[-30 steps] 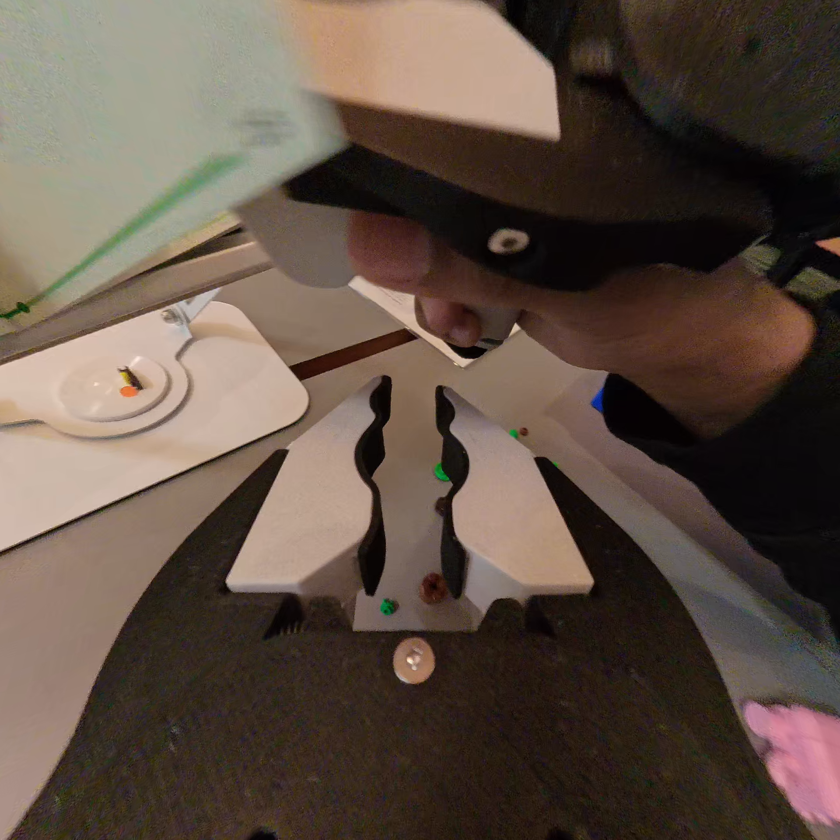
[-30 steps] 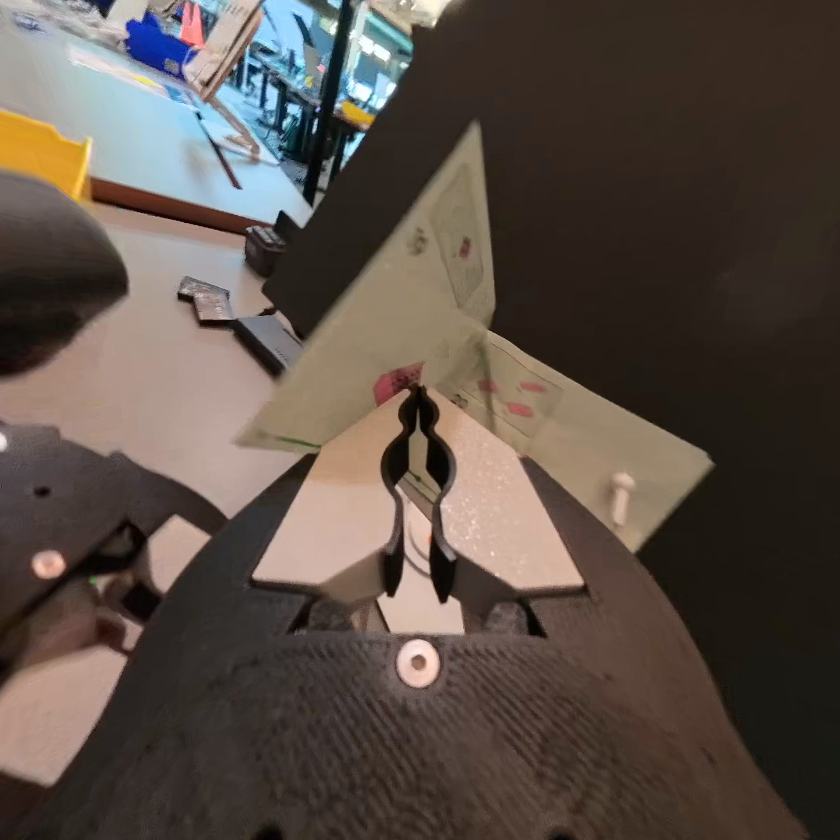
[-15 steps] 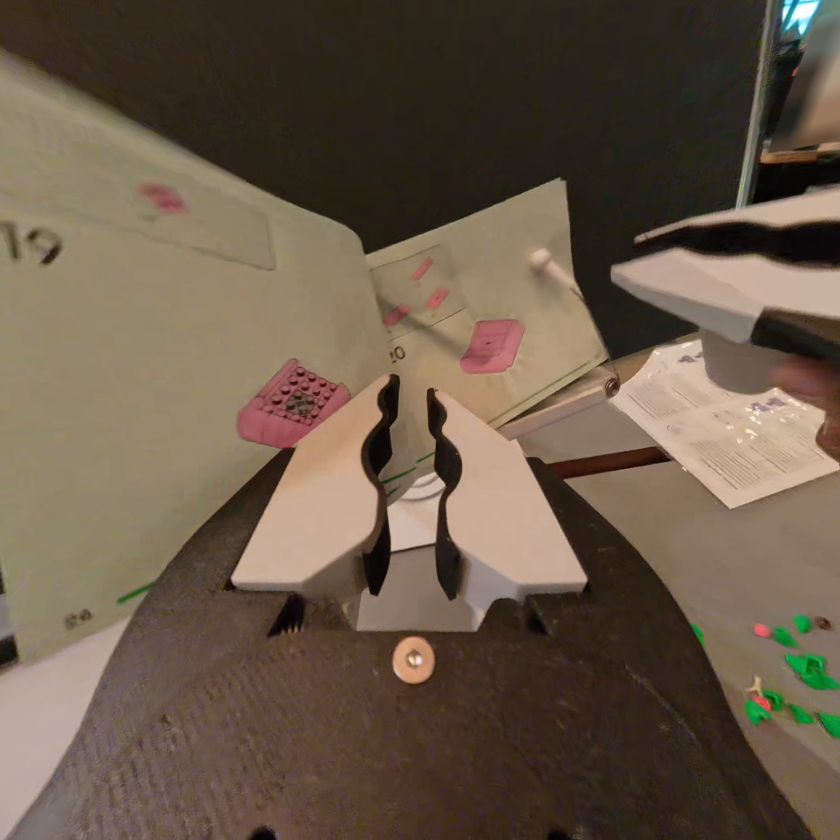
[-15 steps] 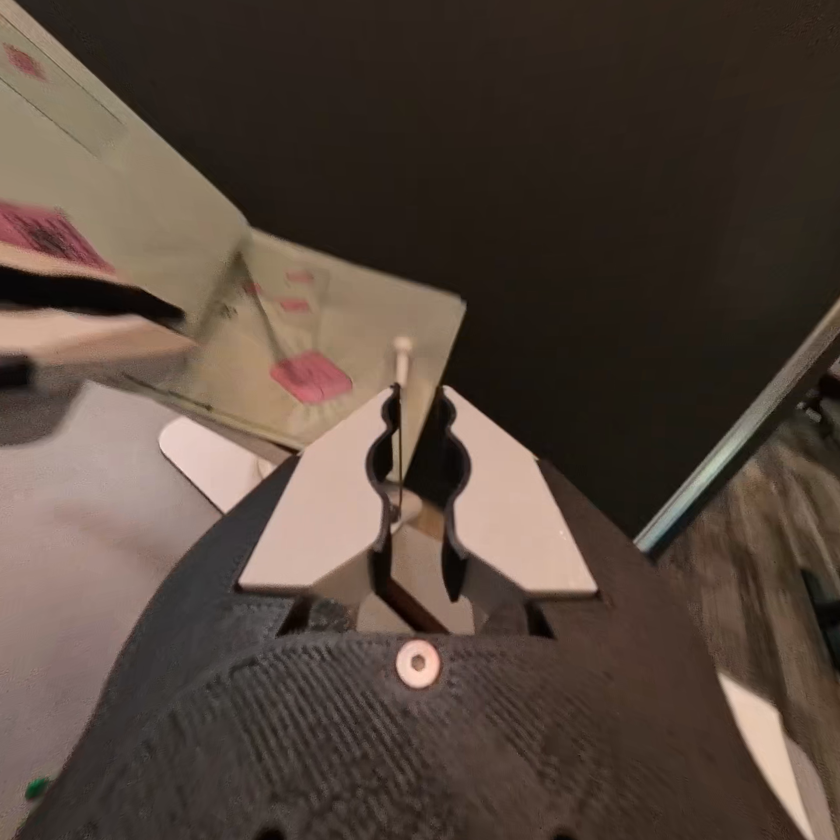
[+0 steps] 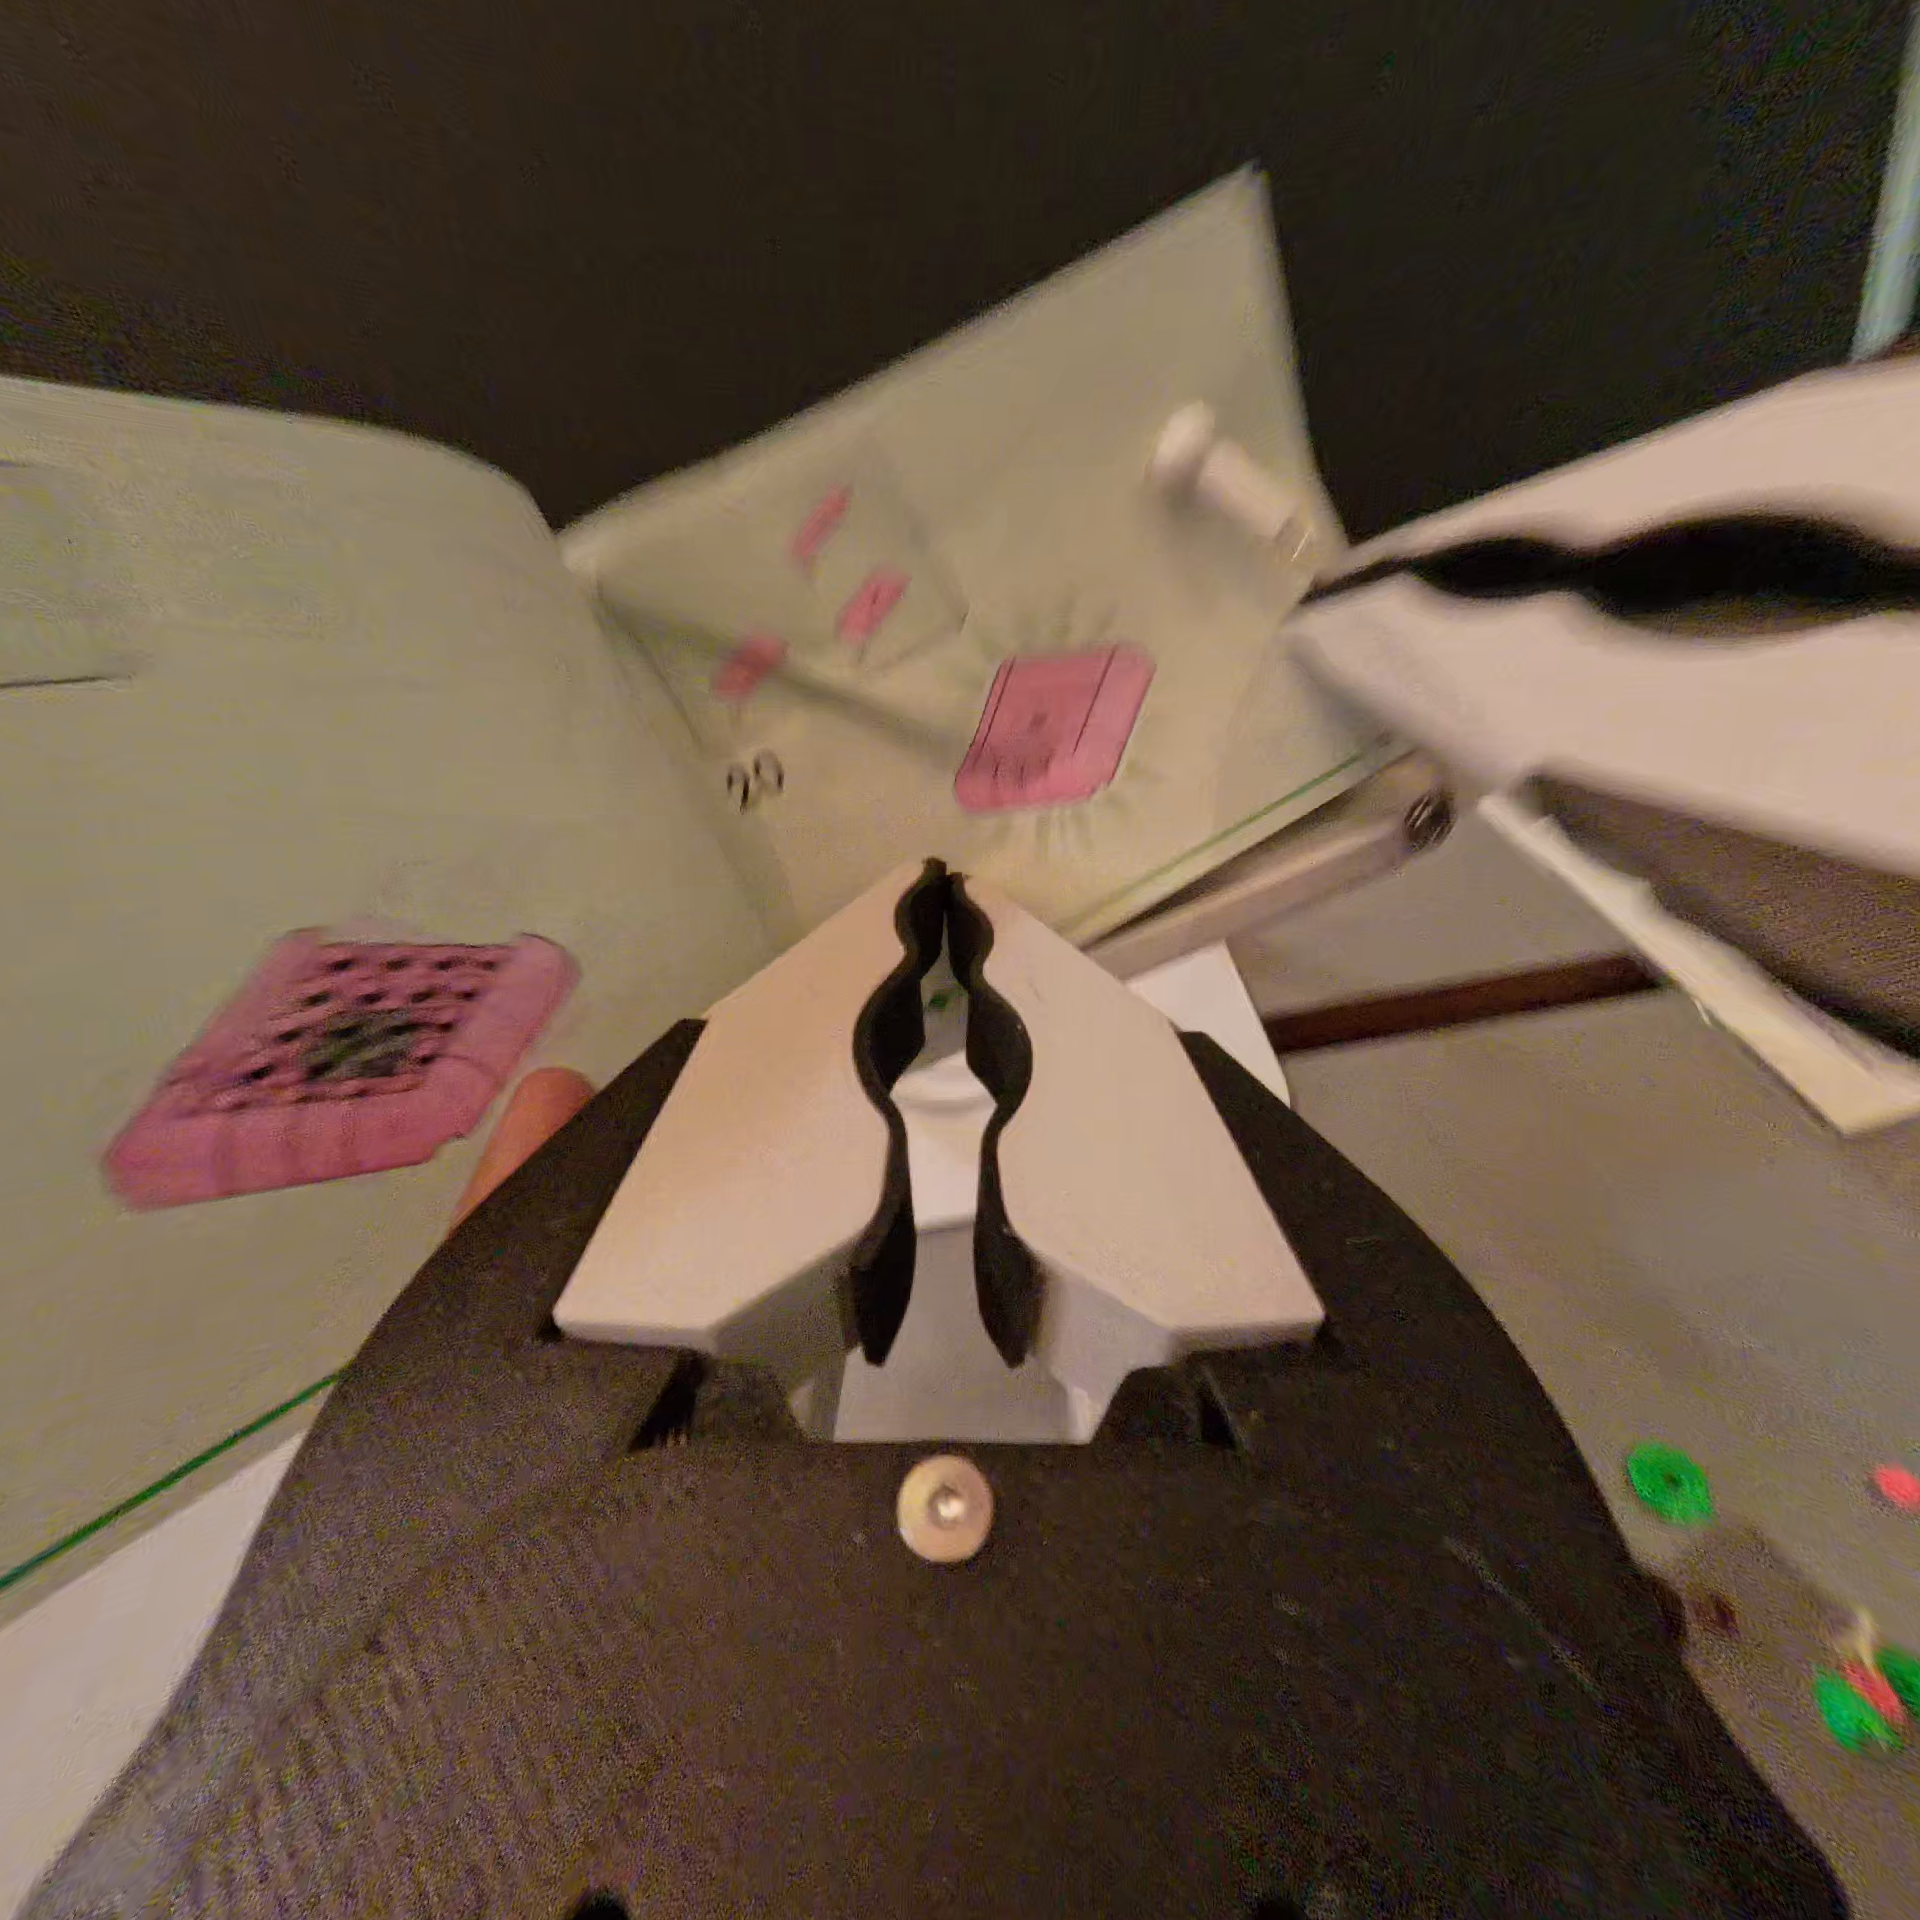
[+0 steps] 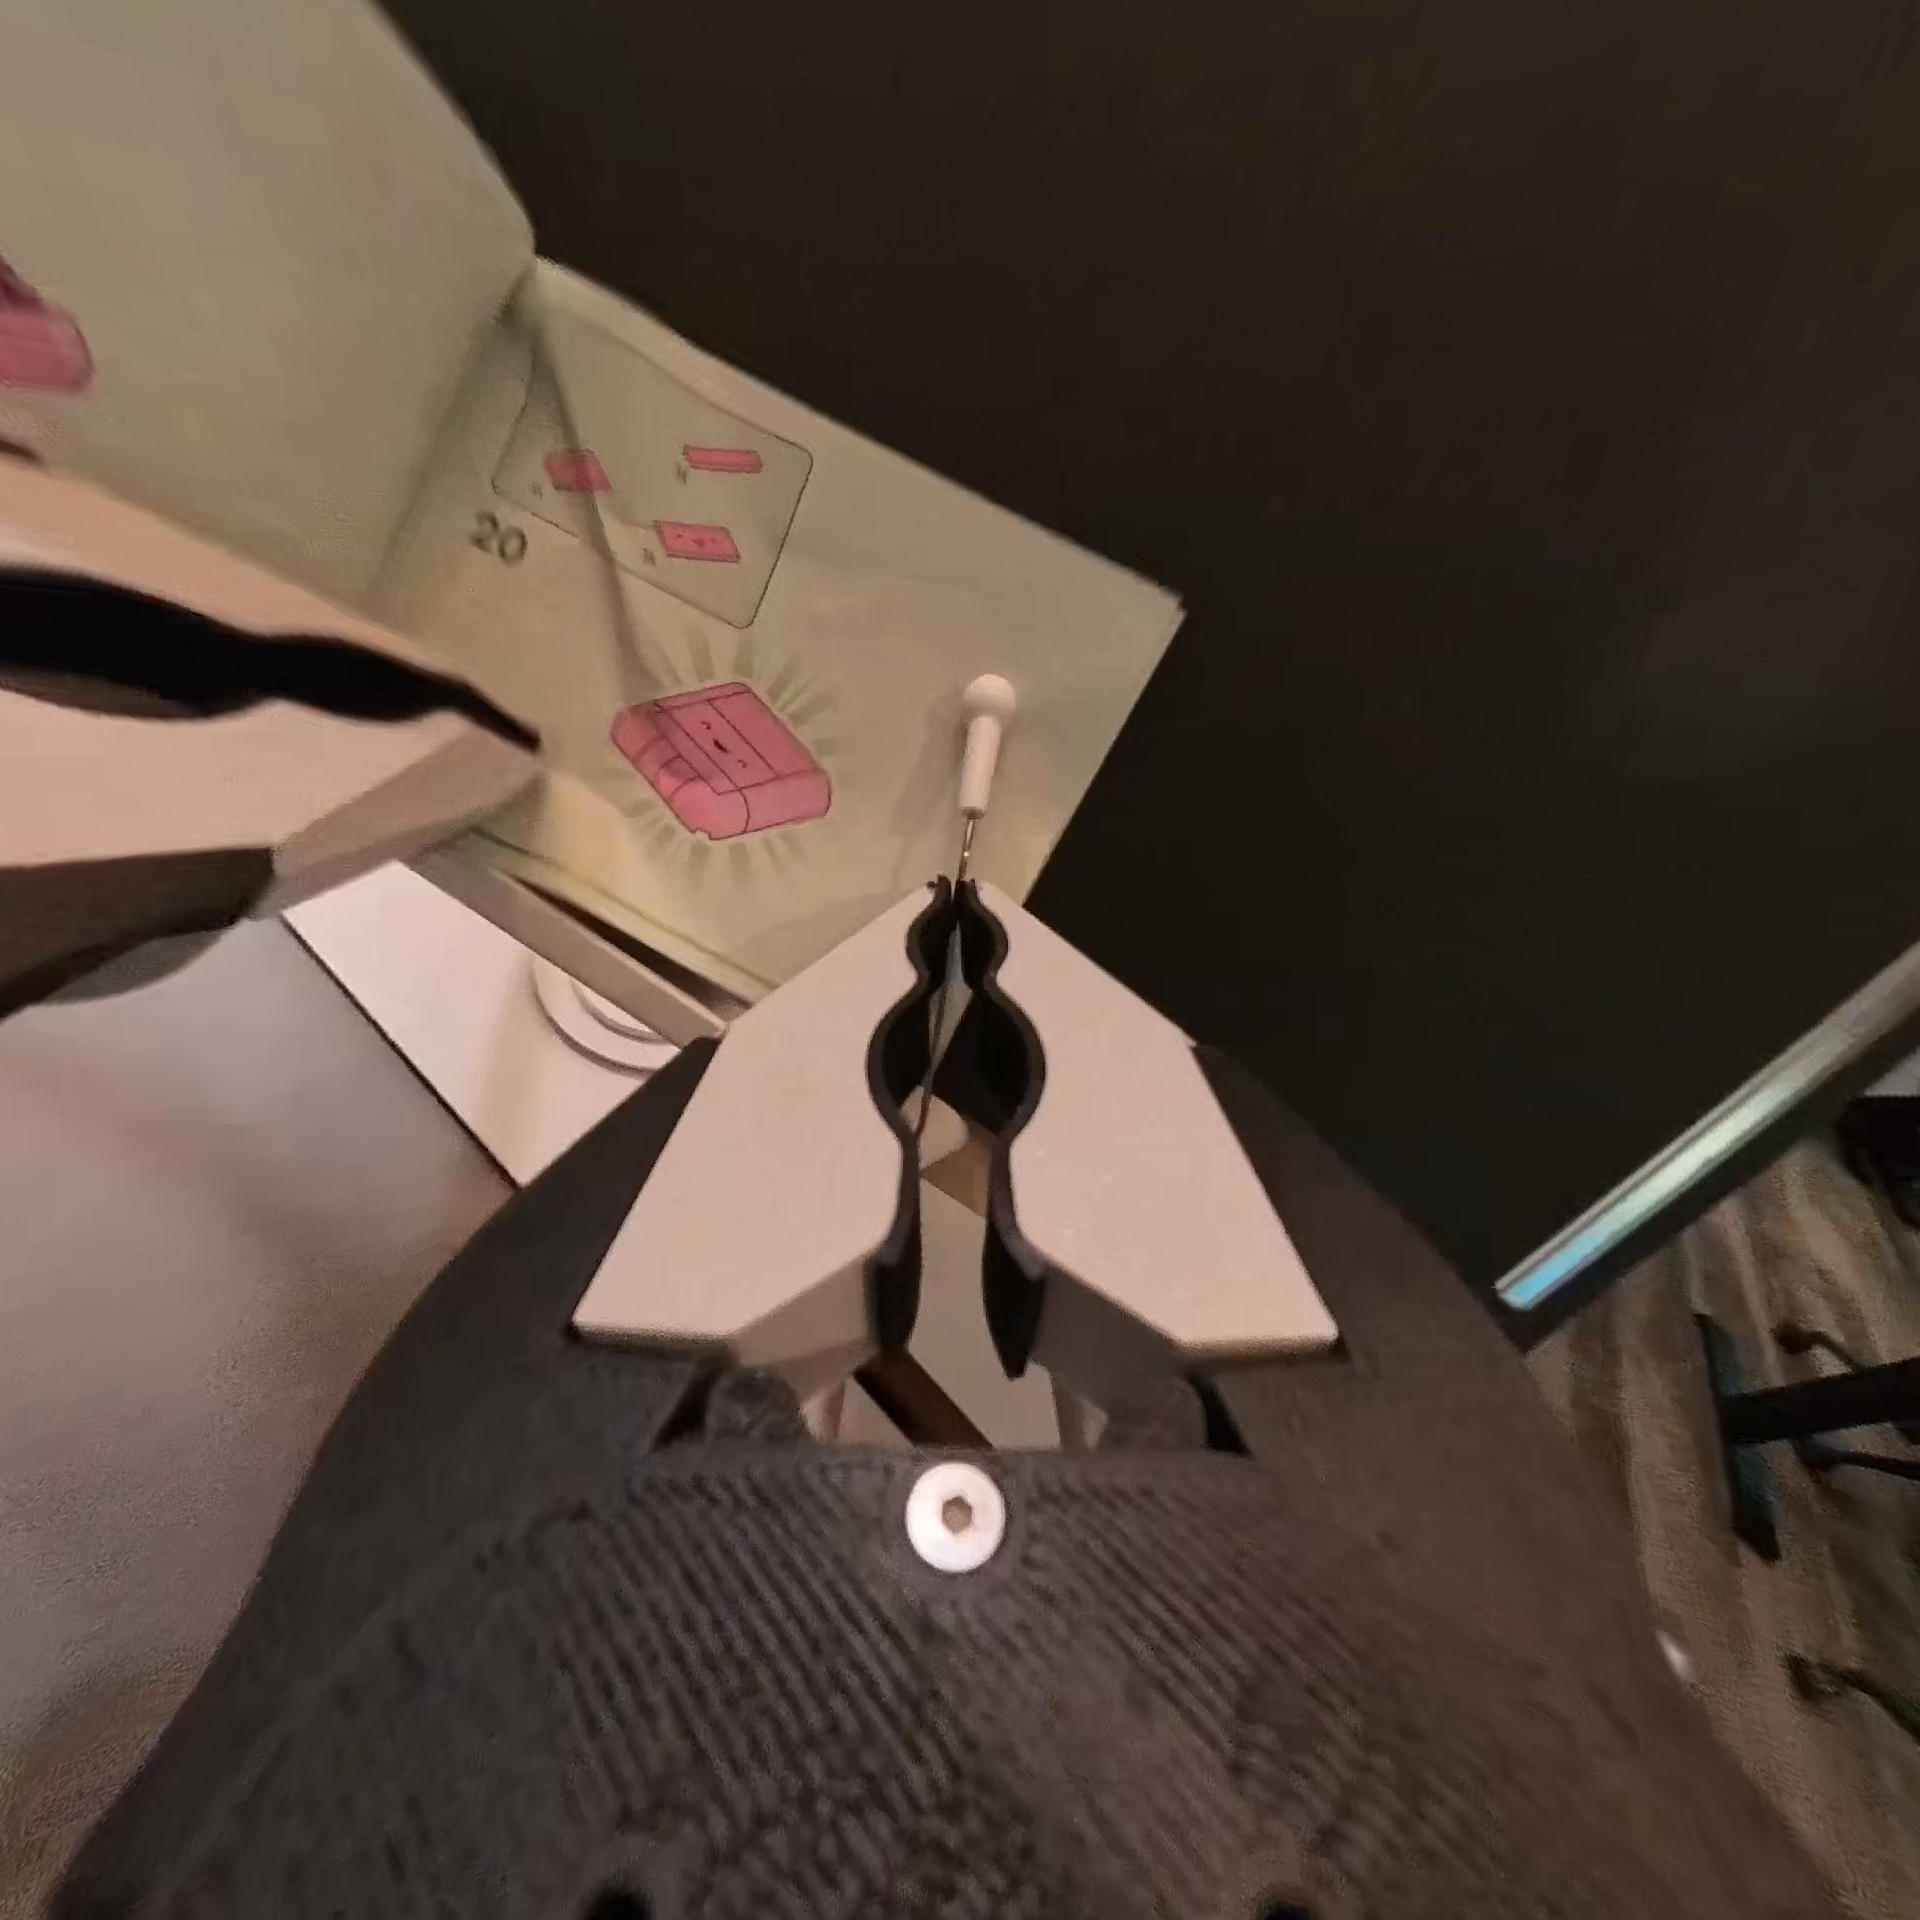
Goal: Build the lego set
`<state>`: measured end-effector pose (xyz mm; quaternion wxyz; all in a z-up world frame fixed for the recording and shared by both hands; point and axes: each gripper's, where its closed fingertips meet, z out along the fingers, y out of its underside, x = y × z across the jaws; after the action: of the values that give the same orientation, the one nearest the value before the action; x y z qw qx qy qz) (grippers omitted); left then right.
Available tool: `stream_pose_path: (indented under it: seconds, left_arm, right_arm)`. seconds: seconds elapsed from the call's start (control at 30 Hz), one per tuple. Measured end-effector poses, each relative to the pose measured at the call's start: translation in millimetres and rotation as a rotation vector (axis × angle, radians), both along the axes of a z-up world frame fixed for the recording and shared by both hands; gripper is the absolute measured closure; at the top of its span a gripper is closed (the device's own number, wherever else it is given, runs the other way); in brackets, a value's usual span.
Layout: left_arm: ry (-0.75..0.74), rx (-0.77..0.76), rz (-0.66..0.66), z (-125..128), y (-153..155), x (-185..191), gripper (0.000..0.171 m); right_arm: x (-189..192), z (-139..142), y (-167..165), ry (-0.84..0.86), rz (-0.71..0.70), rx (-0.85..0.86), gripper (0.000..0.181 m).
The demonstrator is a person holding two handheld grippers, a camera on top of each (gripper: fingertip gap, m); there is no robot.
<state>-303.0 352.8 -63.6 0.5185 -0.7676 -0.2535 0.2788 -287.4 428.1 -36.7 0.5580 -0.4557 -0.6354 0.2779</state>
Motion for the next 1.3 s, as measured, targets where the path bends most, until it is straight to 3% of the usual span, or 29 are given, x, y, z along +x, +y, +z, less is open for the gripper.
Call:
stream_pose_path:
  seconds: [0.1, 0.23, 0.67, 0.87, 0.9, 0.97, 1.07, 1.13, 1.17, 1.2, 1.23, 1.3]
  left_arm:
    - [-0.091, 0.052, -0.020, -7, -12, -7, 0.171]
    - [0.006, -0.065, 0.021, -2, -9, -9, 0.171]
    - [-0.003, -0.121, -0.064, -1, 32, 2, 0.171]
    - [-0.092, 0.008, -0.178, 3, 31, 9, 0.171]
    - [-0.091, 0.026, -0.197, 7, 27, 12, 0.171]
    - [-0.053, 0.062, -0.243, 18, 14, 23, 0.171]
    - [0.068, 0.126, -0.275, 34, -19, 34, 0.171]
    - [0.134, 0.177, -0.235, 44, -45, 29, 0.171]
    - [0.141, 0.218, -0.218, 50, -56, 26, 0.171]
    - [0.125, 0.250, -0.202, 53, -64, 22, 0.171]
    - [0.089, 0.266, -0.195, 53, -68, 18, 0.171]
    - [-0.007, 0.261, -0.211, 47, -67, 12, 0.171]
  right_arm:
    - [0, 1, -2, 0.020, 0.048, -0.129, 0.181]
    - [4, 3, 0, 0.072, 0.054, -0.214, 0.181]
    - [10, 5, -5, 0.082, 0.069, -0.206, 0.181]
    - [5, 4, -2, 0.100, 0.040, -0.207, 0.181]
    - [5, 3, -2, 0.090, 0.030, -0.195, 0.180]
    - [9, 6, -4, 0.077, 0.015, -0.145, 0.155]
    - [20, 41, -26, 0.195, 0.056, -0.004, 0.144]
    - [21, 66, -59, 0.277, 0.148, 0.092, 0.149]
    - [17, 71, -81, 0.268, 0.223, 0.104, 0.162]
    - [12, 65, -111, 0.175, 0.361, 0.067, 0.177]
    - [8, 59, -136, 0.056, 0.476, -0.015, 0.170]
    - [-9, 69, -158, -0.044, 0.543, -0.086, 0.166]
